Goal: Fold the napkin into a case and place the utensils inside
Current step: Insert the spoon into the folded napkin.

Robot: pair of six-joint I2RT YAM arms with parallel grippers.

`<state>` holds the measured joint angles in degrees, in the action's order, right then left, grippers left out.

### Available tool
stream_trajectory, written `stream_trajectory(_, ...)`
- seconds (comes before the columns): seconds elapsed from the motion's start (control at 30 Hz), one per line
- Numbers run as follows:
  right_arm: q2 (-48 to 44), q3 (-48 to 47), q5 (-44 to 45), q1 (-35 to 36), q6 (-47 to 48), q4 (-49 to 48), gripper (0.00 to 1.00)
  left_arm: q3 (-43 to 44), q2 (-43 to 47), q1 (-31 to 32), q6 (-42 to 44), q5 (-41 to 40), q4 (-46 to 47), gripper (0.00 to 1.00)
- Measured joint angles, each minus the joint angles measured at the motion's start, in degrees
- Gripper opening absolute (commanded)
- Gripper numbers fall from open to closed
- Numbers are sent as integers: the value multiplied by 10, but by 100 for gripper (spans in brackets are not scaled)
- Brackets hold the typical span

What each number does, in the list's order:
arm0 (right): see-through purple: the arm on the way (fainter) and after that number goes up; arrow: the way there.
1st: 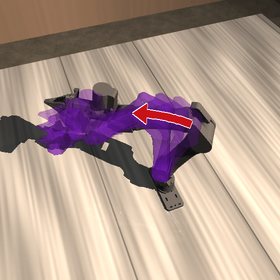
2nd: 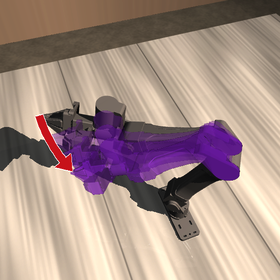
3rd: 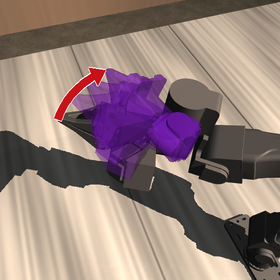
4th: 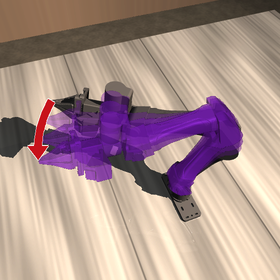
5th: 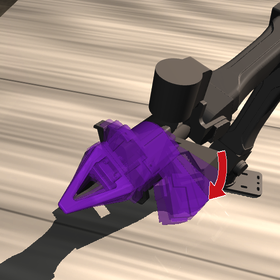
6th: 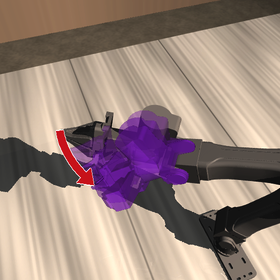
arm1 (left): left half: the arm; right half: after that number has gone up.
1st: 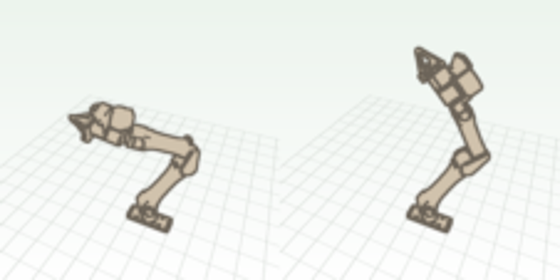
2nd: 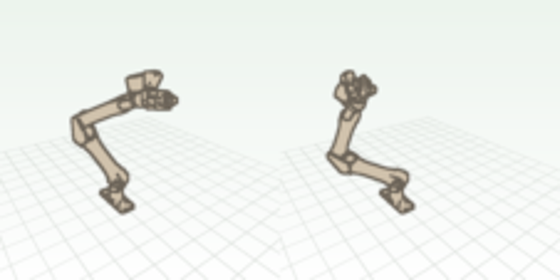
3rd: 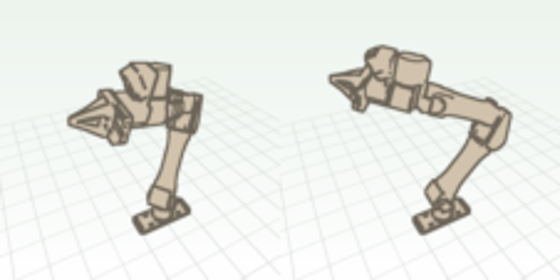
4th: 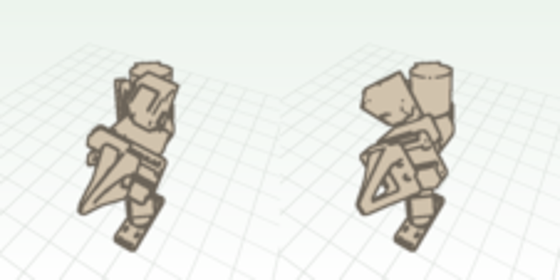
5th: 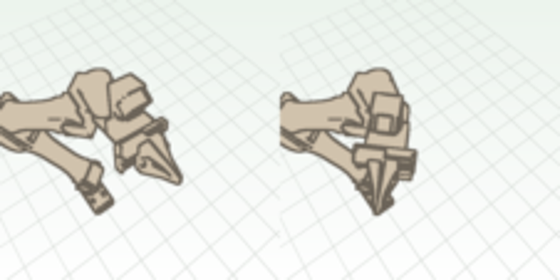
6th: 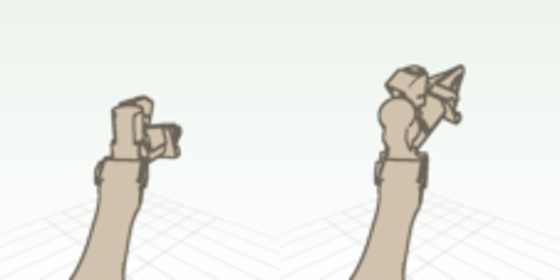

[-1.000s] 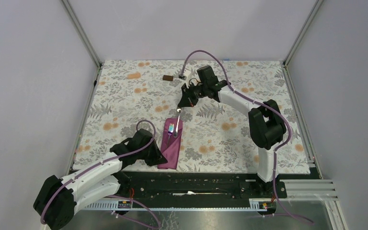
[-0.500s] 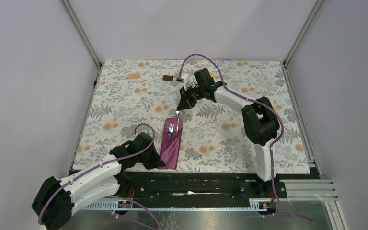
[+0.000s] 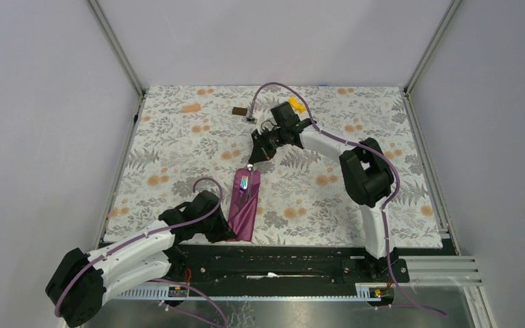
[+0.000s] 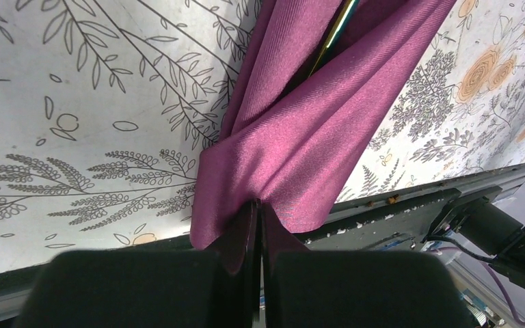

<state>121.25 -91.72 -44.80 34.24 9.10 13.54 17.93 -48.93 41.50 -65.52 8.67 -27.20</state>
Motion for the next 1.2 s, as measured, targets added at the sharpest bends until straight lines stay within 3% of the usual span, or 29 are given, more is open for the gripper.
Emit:
stream_trajectory(0.43, -2, 71, -16, 8, -51, -24, 0, 1, -19, 4, -1, -2, 15, 2)
stream_trajectory(0.83, -3, 132, -29, 23, -125, -91, 0, 13, -15, 4, 4, -12, 12, 19)
stream_trajectory(1.07, -3, 138, -31, 31, -142, -106, 0, 47, -13, 4, 8, -26, 13, 15)
stream_trajectory(1.2, -3, 138, -43, 26, -150, -111, 0, 49, -11, 4, 10, -31, 7, 20)
